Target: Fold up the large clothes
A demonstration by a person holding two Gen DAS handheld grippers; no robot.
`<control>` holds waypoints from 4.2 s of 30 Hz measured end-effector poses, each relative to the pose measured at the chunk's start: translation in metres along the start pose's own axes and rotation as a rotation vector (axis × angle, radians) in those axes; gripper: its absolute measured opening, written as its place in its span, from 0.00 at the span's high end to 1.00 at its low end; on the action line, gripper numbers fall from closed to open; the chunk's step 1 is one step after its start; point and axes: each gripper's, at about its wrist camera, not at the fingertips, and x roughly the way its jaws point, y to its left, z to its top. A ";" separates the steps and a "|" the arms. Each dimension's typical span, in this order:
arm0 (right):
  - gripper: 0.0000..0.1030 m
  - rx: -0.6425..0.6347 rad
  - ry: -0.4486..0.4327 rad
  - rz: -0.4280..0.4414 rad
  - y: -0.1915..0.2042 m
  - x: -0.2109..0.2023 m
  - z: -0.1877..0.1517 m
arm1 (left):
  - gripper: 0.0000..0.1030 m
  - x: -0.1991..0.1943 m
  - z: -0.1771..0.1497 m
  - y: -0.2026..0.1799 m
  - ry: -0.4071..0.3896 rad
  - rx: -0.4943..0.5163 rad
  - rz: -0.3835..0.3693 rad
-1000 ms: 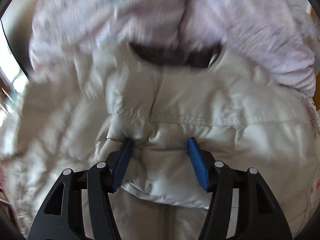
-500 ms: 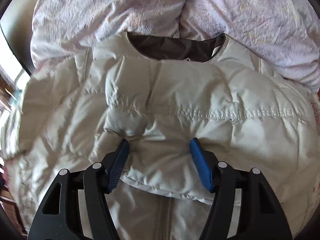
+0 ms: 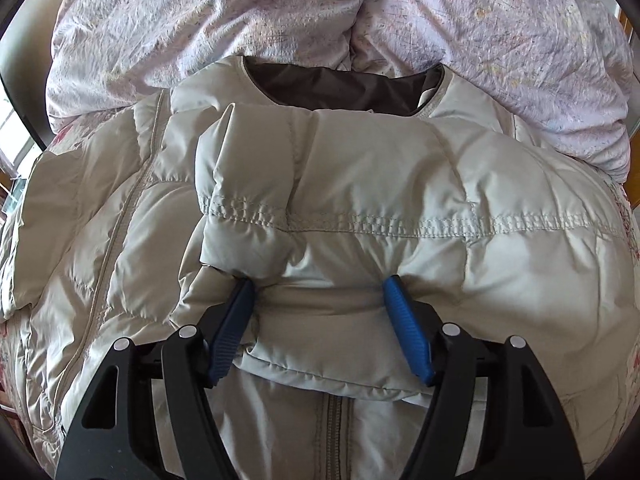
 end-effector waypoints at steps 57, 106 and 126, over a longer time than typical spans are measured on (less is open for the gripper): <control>0.31 0.123 -0.191 -0.165 -0.112 -0.072 -0.036 | 0.84 -0.015 -0.130 -0.386 0.095 0.745 -0.486; 0.71 0.090 -0.045 -0.012 -0.049 -0.010 -0.027 | 0.24 -0.022 -0.075 -0.123 -0.095 0.753 0.084; 0.21 0.293 -0.022 0.127 -0.226 -0.140 -0.165 | 0.17 -0.034 -0.095 -0.071 0.132 0.653 -0.140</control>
